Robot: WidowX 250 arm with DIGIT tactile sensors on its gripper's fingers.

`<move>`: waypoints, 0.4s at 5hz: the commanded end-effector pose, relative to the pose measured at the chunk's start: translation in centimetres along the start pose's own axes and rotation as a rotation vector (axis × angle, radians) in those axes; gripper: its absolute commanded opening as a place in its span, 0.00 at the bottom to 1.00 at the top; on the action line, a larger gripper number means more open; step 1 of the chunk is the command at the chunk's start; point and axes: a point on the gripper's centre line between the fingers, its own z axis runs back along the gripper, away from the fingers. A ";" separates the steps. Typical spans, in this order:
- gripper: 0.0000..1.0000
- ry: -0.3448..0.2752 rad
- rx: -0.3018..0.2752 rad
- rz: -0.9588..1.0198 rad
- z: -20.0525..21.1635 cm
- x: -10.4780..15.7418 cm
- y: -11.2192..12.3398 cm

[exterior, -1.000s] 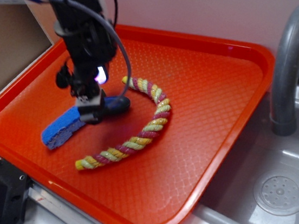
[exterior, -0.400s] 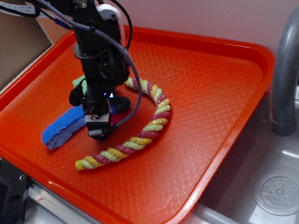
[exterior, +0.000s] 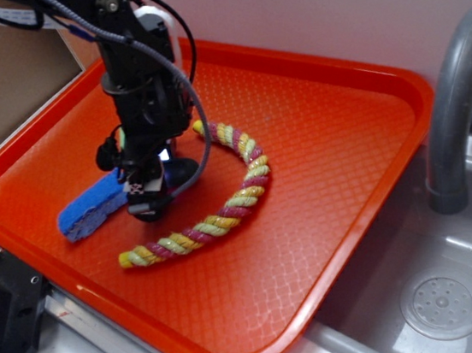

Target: Grab the plastic pickle.

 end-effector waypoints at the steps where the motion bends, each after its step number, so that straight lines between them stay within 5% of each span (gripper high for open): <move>1: 0.00 0.026 0.136 0.443 8.9 -2.0 -0.3; 2: 0.00 0.071 0.177 0.701 13.8 -3.3 -1.3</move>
